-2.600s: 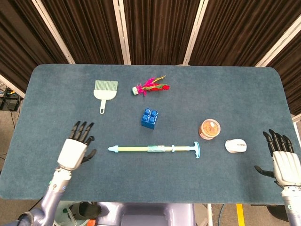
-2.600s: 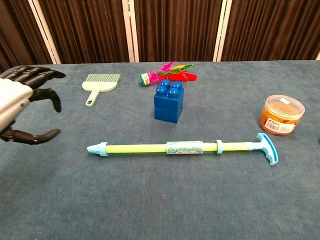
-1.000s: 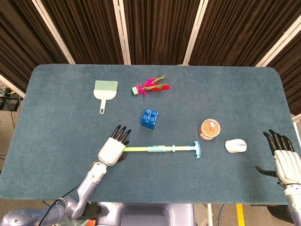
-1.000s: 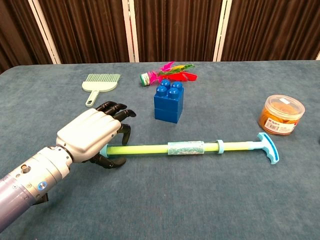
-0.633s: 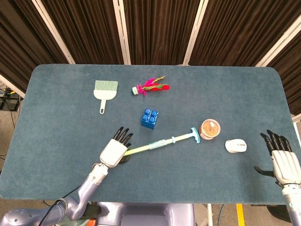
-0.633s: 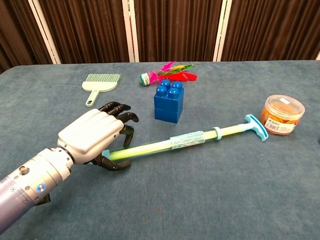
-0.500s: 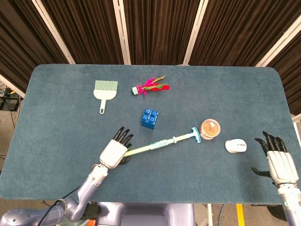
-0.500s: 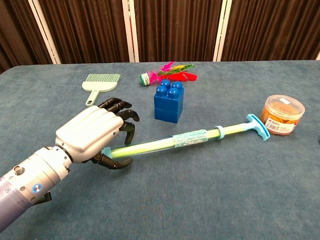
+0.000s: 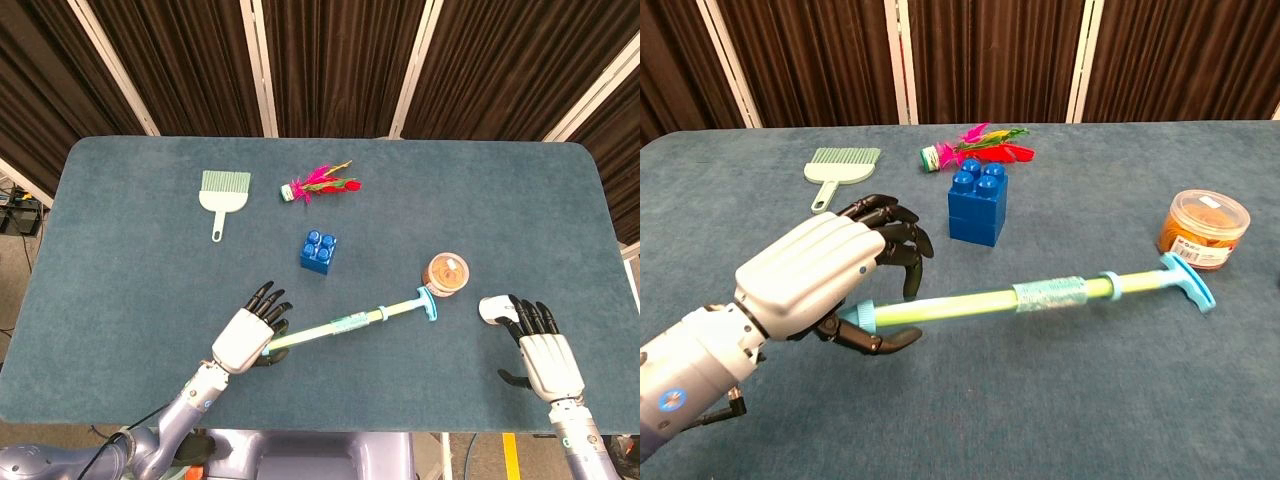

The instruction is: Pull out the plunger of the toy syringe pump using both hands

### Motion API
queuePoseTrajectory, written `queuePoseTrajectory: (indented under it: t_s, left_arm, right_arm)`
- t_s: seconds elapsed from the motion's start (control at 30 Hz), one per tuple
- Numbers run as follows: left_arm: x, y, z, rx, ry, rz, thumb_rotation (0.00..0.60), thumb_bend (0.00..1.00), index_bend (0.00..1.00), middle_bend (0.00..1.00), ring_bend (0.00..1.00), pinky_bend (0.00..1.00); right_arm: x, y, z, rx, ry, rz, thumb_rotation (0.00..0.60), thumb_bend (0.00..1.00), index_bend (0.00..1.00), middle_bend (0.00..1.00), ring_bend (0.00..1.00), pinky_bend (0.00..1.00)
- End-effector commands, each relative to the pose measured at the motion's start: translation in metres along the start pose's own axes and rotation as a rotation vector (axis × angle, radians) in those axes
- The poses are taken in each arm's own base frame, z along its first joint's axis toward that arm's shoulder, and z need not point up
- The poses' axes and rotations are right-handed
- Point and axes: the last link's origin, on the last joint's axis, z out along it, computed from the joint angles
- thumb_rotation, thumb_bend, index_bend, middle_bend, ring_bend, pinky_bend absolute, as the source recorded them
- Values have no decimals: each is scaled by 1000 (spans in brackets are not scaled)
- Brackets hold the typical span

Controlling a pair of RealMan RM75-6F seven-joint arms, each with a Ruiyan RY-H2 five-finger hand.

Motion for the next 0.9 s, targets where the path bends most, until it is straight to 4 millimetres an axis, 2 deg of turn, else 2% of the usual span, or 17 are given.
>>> queuePoseTrajectory:
  t_s: [0.03, 0.33, 0.63, 0.9]
  left_arm:
    - [4, 4, -13, -35, -4, -63, 600, 439, 703, 268, 114, 63]
    - [10, 2, -35, -65, -40, -177, 600, 434, 703, 278, 120, 63]
    - [9, -10, -33, -41, -47, -173, 600, 434, 703, 279, 120, 63]
    - [8, -17, -32, -23, -52, -199, 600, 435, 703, 279, 120, 63]
  right_arm:
    - [-1, -4, -3, 10, 9, 12, 600, 147, 261, 0, 0, 0]
    - [-15, -19, -9, 60, -11, 10, 600, 148, 261, 0, 0, 0]
    - [-49, -33, -2, 98, -176, 51, 600, 148, 262, 0, 0, 0]
    - [-58, -51, 11, 150, -167, 146, 600, 147, 261, 0, 0, 0]
